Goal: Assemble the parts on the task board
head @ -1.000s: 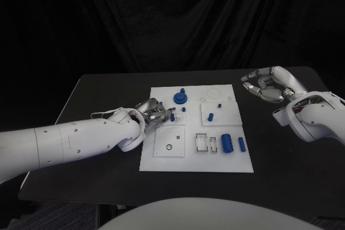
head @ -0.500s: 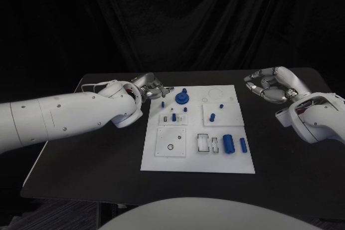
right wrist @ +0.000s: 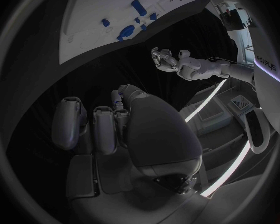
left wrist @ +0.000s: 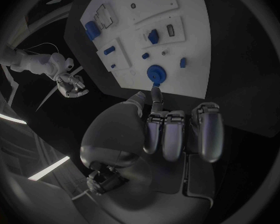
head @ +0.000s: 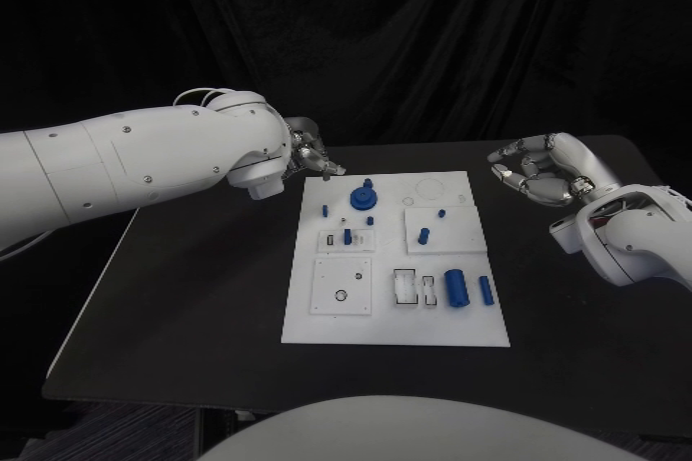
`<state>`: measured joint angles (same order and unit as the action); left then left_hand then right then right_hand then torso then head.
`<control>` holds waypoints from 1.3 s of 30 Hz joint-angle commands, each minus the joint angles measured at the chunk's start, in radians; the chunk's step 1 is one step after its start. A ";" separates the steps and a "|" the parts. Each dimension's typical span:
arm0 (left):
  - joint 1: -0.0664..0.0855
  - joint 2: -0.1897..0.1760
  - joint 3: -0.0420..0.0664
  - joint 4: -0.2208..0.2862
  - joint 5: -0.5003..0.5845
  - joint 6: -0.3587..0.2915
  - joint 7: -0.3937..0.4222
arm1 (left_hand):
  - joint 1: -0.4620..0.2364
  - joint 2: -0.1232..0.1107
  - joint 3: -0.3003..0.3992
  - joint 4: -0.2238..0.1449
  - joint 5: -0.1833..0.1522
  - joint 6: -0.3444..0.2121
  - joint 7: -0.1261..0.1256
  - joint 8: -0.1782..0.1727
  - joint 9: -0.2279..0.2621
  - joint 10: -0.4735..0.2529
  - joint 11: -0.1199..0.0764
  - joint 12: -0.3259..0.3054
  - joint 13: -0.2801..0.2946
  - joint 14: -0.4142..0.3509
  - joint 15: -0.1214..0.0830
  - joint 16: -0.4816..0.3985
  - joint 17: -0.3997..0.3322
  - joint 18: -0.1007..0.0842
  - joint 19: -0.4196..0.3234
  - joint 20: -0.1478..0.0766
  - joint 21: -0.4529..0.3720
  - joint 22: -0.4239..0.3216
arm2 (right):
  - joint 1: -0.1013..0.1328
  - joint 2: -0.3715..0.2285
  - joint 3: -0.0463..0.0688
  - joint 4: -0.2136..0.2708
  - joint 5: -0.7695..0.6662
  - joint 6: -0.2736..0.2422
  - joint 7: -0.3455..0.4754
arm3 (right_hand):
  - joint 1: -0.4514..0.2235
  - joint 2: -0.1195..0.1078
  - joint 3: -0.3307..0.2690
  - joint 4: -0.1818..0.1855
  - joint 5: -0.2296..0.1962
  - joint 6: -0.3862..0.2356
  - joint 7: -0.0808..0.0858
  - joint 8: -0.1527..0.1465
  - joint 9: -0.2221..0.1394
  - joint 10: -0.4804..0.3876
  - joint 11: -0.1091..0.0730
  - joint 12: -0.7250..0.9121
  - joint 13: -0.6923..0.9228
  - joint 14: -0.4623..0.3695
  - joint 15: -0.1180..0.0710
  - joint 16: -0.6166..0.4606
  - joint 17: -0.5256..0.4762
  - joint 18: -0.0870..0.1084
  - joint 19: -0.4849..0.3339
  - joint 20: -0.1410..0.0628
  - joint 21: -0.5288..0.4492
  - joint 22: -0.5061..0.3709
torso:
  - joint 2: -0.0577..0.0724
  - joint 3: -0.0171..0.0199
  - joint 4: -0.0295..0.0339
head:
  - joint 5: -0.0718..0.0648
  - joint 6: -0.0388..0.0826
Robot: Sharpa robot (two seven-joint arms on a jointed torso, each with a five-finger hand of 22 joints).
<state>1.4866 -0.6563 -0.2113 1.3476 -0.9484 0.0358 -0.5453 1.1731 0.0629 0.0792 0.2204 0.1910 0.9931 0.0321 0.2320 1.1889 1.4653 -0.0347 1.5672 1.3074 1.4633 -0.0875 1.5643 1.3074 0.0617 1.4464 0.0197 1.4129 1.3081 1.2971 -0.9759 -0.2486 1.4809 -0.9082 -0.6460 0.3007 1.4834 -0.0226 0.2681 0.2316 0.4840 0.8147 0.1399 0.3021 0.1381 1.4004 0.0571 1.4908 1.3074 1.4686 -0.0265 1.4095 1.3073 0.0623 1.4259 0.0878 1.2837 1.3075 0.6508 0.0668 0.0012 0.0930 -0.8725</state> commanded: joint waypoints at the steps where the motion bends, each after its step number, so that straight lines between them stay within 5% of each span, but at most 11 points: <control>1: 0.006 0.031 0.001 -0.040 0.069 0.242 -0.045 | 0.002 0.004 0.003 0.006 -0.019 0.000 0.001 -0.011 -0.013 0.105 -0.002 0.004 0.263 0.108 -0.001 0.007 0.263 -0.010 -0.002 0.004 -0.003 0.120 | -0.002 0.000 0.001 0.003 -0.005 -0.017 -0.020 | -0.003 -0.007 0.007 0.000 0.007 0.005 0.001 -0.005 -0.002 0.000 -0.001 -0.003 0.078 0.055 0.008 0.004 0.131 0.014 0.004 -0.001 0.000 0.085 | 0.000 0.0011 0.0004 | -0.001 0.000; 4: 0.008 0.064 0.001 -0.080 0.067 0.303 -0.053 | -0.011 0.002 -0.003 0.012 -0.044 0.007 0.006 -0.031 -0.041 0.105 0.002 0.004 0.263 0.108 0.002 0.007 0.263 -0.009 -0.005 0.008 -0.008 0.119 | -0.002 0.001 0.001 0.003 -0.005 -0.017 -0.020 | -0.003 -0.006 0.008 -0.001 0.008 0.005 0.001 -0.005 -0.002 0.000 -0.001 -0.003 0.079 0.056 0.008 0.004 0.131 0.014 0.005 -0.001 0.001 0.086 | 0.001 0.0022 -0.0022 | 0.003 0.000; 14: 0.005 0.152 0.001 -0.175 0.065 0.398 -0.067 | -0.034 0.001 -0.022 0.018 -0.058 0.027 0.018 -0.104 -0.137 0.105 0.013 0.004 0.263 0.108 0.012 0.007 0.263 -0.005 -0.014 0.017 -0.022 0.112 | -0.002 0.008 0.001 0.004 -0.005 -0.014 -0.017 | -0.003 -0.006 0.008 -0.001 0.009 0.005 0.001 -0.005 -0.002 0.001 -0.002 -0.002 0.080 0.056 0.007 0.005 0.131 0.014 0.005 -0.001 0.000 0.086 | 0.011 -0.0054 -0.0052 | 0.013 0.000; 23: -0.010 0.182 0.001 -0.205 0.061 0.420 -0.072 | -0.063 -0.002 -0.046 0.030 -0.087 0.043 0.022 -0.126 -0.174 0.105 0.017 0.004 0.263 0.108 0.016 0.007 0.263 -0.003 -0.019 0.021 -0.031 0.109 | -0.002 0.005 0.001 0.007 -0.005 -0.013 -0.019 | -0.003 -0.006 0.008 -0.001 0.009 0.005 0.001 -0.005 -0.002 0.001 -0.002 -0.002 0.080 0.056 0.007 0.005 0.131 0.014 0.005 -0.001 0.000 0.086 | 0.013 -0.0043 -0.0067 | 0.012 0.000; 25: -0.016 0.185 0.001 -0.212 0.057 0.423 -0.073 | -0.064 -0.002 -0.047 0.030 -0.087 0.043 0.022 -0.127 -0.175 0.105 0.017 0.004 0.263 0.108 0.016 0.007 0.263 -0.003 -0.020 0.021 -0.032 0.108 | -0.002 0.006 0.001 0.007 -0.005 -0.013 -0.019 | -0.003 -0.006 0.008 -0.001 0.009 0.005 0.001 -0.005 -0.002 0.001 -0.002 -0.002 0.080 0.056 0.007 0.005 0.131 0.014 0.005 -0.001 0.000 0.086 | 0.011 -0.0009 -0.0094 | 0.016 0.000; 39: -0.059 0.200 0.001 -0.235 0.051 0.423 -0.073 | -0.055 0.004 -0.045 0.018 -0.077 0.045 0.023 -0.137 -0.189 0.105 0.017 0.004 0.263 0.108 0.017 0.007 0.263 0.000 -0.028 0.022 -0.043 0.101 | -0.002 0.007 0.001 0.010 -0.005 -0.012 -0.021 | -0.003 -0.006 0.010 -0.002 0.011 0.005 0.001 -0.005 -0.002 0.001 -0.002 -0.003 0.079 0.056 0.007 0.005 0.131 0.014 0.005 -0.001 0.001 0.086 | 0.015 -0.0023 -0.0130 | 0.023 0.000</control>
<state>1.4305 -0.4586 -0.2116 1.1134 -0.8977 0.4451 -0.6198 1.1167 0.0600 0.0358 0.2445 0.1079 1.0311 0.0552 0.1006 1.0011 1.4685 -0.0245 1.5672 1.3074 1.4670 -0.0766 1.5643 1.3074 0.0615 1.4246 0.0413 1.3739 1.3077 1.2971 -0.9684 -0.2485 1.4875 -0.9082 -0.6475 0.2951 1.4834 -0.0226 0.2708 0.2288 0.4918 0.8147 0.1399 0.3021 0.1372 1.4004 0.0571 1.4908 1.3074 1.4686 -0.0265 1.4095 1.3073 0.0624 1.4259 0.0877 1.2838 1.3073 0.6647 0.0645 -0.0110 0.1167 -0.8725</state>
